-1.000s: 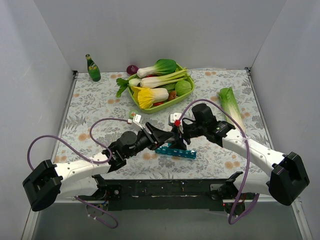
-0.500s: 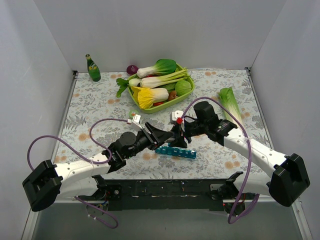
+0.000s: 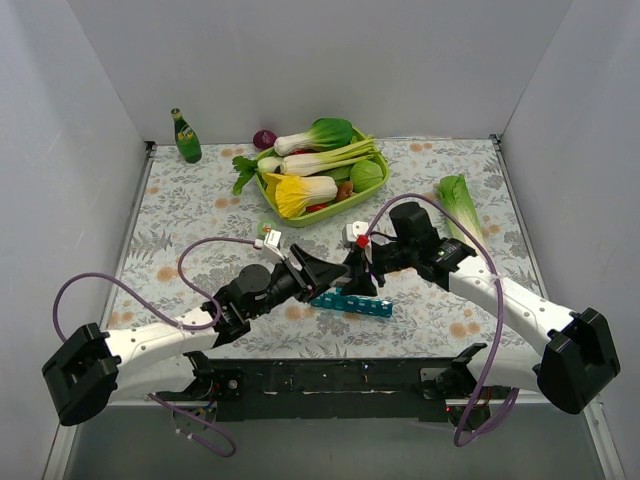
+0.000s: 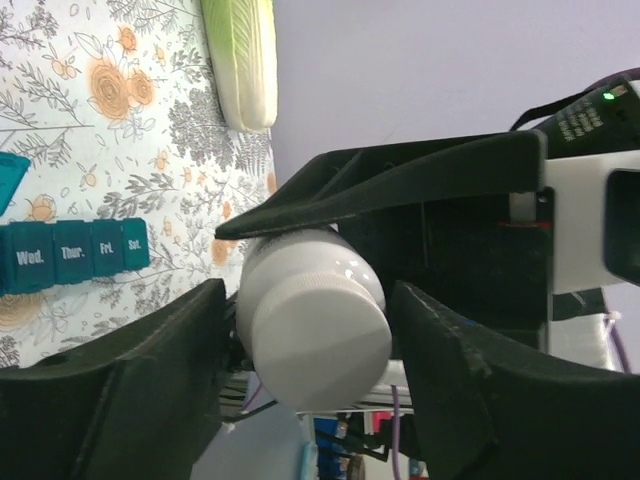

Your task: Sort the pills into containers

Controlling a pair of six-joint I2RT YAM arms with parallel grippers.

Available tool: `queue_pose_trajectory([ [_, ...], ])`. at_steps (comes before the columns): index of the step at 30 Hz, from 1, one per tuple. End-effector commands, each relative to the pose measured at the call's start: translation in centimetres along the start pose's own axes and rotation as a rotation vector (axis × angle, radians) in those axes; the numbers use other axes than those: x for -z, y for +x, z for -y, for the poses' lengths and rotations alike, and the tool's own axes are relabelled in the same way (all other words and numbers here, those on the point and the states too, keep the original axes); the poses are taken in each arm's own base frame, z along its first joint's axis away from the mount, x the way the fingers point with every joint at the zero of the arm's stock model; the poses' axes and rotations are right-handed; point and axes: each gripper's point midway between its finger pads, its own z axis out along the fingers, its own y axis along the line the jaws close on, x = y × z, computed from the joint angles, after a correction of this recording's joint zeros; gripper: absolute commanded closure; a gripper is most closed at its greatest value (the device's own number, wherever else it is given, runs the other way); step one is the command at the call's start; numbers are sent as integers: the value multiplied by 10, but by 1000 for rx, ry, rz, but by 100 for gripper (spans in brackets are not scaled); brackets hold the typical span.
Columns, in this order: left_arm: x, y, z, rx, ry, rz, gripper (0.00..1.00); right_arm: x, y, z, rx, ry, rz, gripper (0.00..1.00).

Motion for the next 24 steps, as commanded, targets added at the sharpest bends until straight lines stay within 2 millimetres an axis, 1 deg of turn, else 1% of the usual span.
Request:
queue_pose_trajectory([
  [1, 16, -3, 29, 231, 36, -7, 25, 12, -11, -7, 37, -19, 42, 88],
  [2, 19, -2, 24, 211, 18, -8, 21, 13, -8, -7, 31, -19, 40, 88],
  [3, 23, -3, 23, 200, 18, -5, 12, 13, -5, -9, 31, -24, 40, 89],
  [4, 30, -4, 27, 188, 39, -1, 9, 14, -5, -11, 31, -27, 44, 89],
  [6, 36, -5, 20, 154, 15, 9, 2, 14, 0, -15, 27, -37, 43, 89],
  [7, 43, -6, 24, 130, 36, 9, 2, 15, 0, -15, 30, -38, 46, 89],
  [9, 49, -5, 18, 58, 13, 8, 2, 15, 4, -18, 25, -45, 42, 89],
  [11, 58, -6, 20, 1, 11, 6, 2, 17, 5, -18, 28, -46, 47, 89],
  [12, 60, -7, 19, -95, 18, 5, 2, 18, 5, -20, 28, -53, 51, 89],
  [14, 71, -9, 23, -193, 33, 8, 2, 22, 5, -23, 49, -71, 64, 89],
  [15, 74, -11, 22, -236, 27, 18, 2, 23, 6, -25, 47, -74, 65, 89],
  [16, 78, -15, 21, -341, 32, 32, 2, 24, 4, -27, 53, -82, 73, 89],
  [18, 90, -20, 35, -445, 87, 54, 2, 26, 6, -28, 52, -86, 73, 89],
  [19, 94, -22, 37, -566, 110, 61, 2, 27, 5, -31, 58, -95, 82, 89],
  [20, 97, -20, 43, -618, 143, 55, 2, 27, 6, -32, 53, -99, 83, 89],
  [21, 104, -24, 56, -683, 182, 76, 2, 28, 6, -32, 55, -99, 85, 89],
  [22, 106, -19, 61, -748, 218, 53, 2, 28, 6, -33, 56, -106, 89, 89],
  [23, 109, -13, 64, -883, 267, 21, 2, 28, 6, -33, 58, -110, 92, 89],
  [24, 109, -12, 69, -940, 284, 11, 2, 28, 6, -34, 62, -115, 92, 89],
])
